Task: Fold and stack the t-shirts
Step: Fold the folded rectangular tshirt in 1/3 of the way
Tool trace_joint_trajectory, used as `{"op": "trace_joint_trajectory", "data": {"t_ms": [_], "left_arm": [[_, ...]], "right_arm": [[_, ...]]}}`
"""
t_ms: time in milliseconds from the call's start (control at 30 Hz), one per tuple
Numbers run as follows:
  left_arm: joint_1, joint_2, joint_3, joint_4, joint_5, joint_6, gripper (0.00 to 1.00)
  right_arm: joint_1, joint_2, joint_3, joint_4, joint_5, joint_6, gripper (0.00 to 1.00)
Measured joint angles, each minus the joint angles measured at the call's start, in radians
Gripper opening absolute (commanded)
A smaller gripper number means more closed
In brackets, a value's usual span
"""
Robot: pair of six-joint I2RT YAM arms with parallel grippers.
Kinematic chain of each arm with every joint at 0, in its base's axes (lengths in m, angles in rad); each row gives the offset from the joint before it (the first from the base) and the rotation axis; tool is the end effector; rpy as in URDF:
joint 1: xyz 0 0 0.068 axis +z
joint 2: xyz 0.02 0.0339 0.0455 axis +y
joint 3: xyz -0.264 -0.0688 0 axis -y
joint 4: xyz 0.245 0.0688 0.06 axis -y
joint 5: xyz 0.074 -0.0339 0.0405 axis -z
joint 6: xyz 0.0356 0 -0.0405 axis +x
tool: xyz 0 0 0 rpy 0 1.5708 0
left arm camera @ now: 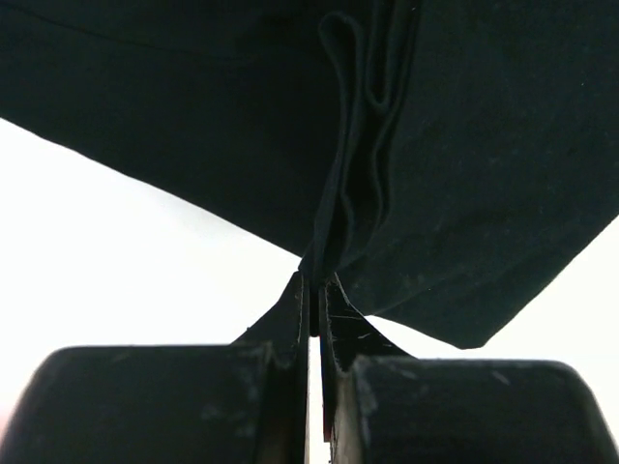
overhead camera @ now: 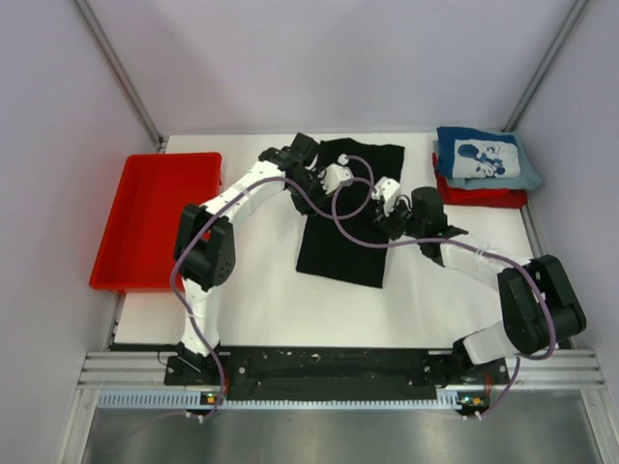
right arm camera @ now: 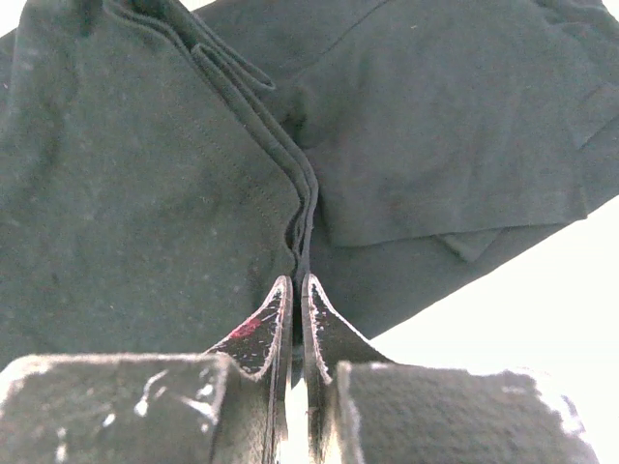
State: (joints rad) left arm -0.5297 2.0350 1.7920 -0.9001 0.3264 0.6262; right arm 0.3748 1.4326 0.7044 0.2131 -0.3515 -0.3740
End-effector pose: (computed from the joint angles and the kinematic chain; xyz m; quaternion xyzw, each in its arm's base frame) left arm 0.3697 -0.2297 0.2508 0.5557 0.7888 -0.1485 0.2168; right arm 0.2746 0.1212 0.2038 -0.3930 0.7595 0.1512 0.4959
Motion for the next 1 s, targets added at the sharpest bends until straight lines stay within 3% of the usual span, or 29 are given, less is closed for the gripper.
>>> {"op": "trace_joint_trajectory", "data": {"t_ms": [300,433,467,567,600,833,933,1000], "left_arm": [[0.015,0.141,0.136,-0.007,-0.035,-0.009,0.01],[0.019,0.188,0.174,-0.008,-0.046,-0.014,0.12],[0.019,0.192,0.175,-0.008,-0.047,-0.014,0.18],[0.018,0.2,0.175,0.015,-0.061,-0.025,0.33],[0.017,0.2,0.175,0.029,-0.075,-0.027,0.36],[0.043,0.24,0.299,0.127,-0.217,-0.034,0.39],[0.072,0.198,0.264,0.163,-0.18,-0.027,0.39],[0.091,0.108,0.135,0.175,-0.097,0.014,0.43]], "right_arm": [[-0.04,0.145,0.161,-0.069,0.055,0.032,0.0],[-0.043,0.188,0.205,-0.126,0.109,0.038,0.0],[-0.043,0.194,0.206,-0.134,0.127,0.038,0.04],[-0.043,0.222,0.221,-0.154,0.176,0.036,0.34],[-0.043,0.239,0.232,-0.154,0.204,0.034,0.38],[-0.044,0.309,0.277,-0.071,0.391,-0.076,0.42],[-0.044,0.204,0.217,-0.074,0.312,-0.155,0.49],[-0.041,0.051,0.141,-0.127,0.184,-0.242,0.57]]}}
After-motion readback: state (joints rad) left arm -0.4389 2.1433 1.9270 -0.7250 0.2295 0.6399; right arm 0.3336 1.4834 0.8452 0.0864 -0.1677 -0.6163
